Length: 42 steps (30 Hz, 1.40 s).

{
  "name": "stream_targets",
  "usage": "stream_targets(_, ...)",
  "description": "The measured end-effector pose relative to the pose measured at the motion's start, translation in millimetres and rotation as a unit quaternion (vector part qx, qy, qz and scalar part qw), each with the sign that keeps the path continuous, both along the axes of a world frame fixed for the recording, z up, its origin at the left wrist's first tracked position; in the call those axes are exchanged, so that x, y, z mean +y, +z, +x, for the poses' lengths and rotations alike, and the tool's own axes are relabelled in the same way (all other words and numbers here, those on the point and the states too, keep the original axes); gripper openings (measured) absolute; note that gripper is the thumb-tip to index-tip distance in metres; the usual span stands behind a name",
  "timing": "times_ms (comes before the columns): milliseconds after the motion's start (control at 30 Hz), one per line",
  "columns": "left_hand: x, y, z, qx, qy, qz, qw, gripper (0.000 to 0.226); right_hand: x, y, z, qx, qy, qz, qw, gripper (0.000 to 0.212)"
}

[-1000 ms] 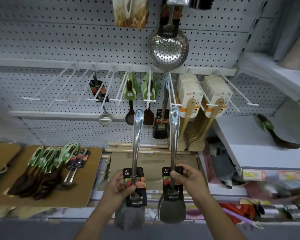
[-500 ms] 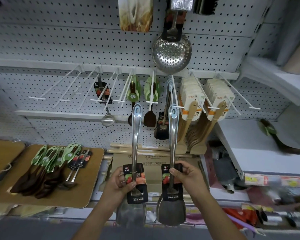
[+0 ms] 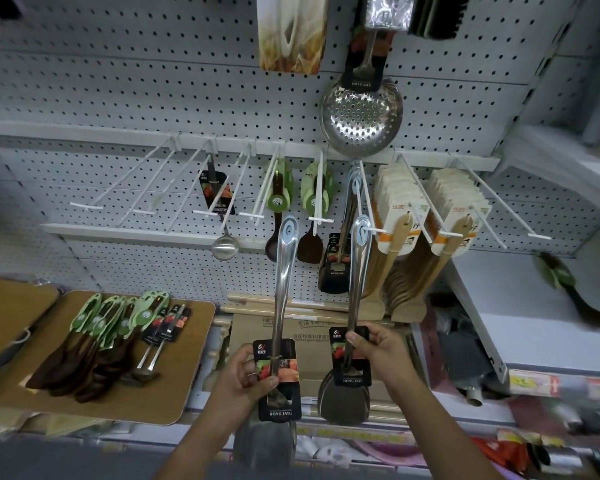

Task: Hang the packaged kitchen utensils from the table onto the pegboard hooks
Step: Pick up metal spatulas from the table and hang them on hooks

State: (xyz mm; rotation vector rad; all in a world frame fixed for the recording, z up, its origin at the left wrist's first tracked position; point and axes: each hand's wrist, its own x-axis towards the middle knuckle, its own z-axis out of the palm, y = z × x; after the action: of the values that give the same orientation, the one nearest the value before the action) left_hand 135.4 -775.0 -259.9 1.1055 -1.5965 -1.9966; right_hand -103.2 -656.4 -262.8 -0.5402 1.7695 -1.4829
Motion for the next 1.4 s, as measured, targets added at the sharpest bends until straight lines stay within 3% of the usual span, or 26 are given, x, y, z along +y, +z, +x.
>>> stream_targets(267, -4.2, -4.3, -10.8, -0.001, -0.001, 0.007, 1.0, 0.049, -33.1, 1.4, -39.9, 0.024, -0.017, 0.006, 1.0, 0.008)
stream_targets(433, -14.4, -13.8, -8.2, 0.031, 0.001, 0.054, 0.998, 0.098, -68.8, -1.8, -63.0, 0.036, -0.033, 0.018, 0.999, 0.006)
stream_targets(500, -18.3, -16.3, -6.3, 0.025, 0.007, 0.049, 0.998, 0.095, -85.2, -5.7, -71.9, 0.038, -0.033, 0.02, 0.999, 0.005)
stream_targets(633, -25.8, -17.9, -6.1, 0.007, 0.013, 0.019, 1.0, 0.064, -109.6, -4.0, -85.1, 0.024, -0.044, 0.018, 0.999, 0.004)
stream_targets(800, -28.1, -8.3, -10.9, 0.009, 0.008, 0.01, 1.0, 0.065, -121.8, -10.2, -97.1, 0.025, -0.054, 0.036, 0.998, 0.004)
stream_targets(867, -25.3, -6.7, -13.6, 0.009, 0.006, 0.008, 1.0, 0.055, -123.8, -12.7, -101.8, 0.025, -0.056, 0.049, 0.997, 0.006)
stream_targets(1033, -15.9, -0.4, -19.1, 0.01, 0.002, -0.005, 1.0, 0.046, -116.5, -20.4, -101.7, 0.032, -0.041, 0.087, 0.995, 0.03)
stream_targets(1133, -11.8, 3.0, -21.8, 0.004, -0.011, -0.02, 1.0, 0.043, -99.3, -27.1, -93.4, 0.055, -0.05, 0.112, 0.991, 0.034)
stream_targets(1233, -6.9, 5.8, -27.8, 0.001, -0.025, -0.031, 0.999, 0.038, -72.0, -11.6, -68.0, 0.013, -0.024, 0.05, 0.998, 0.016)
stream_targets(1400, 2.4, 0.3, -41.6, 0.0, -0.054, -0.023, 0.998, 0.039, -34.9, 37.2, -8.5, -0.054, 0.072, -0.05, 0.995, 0.033)
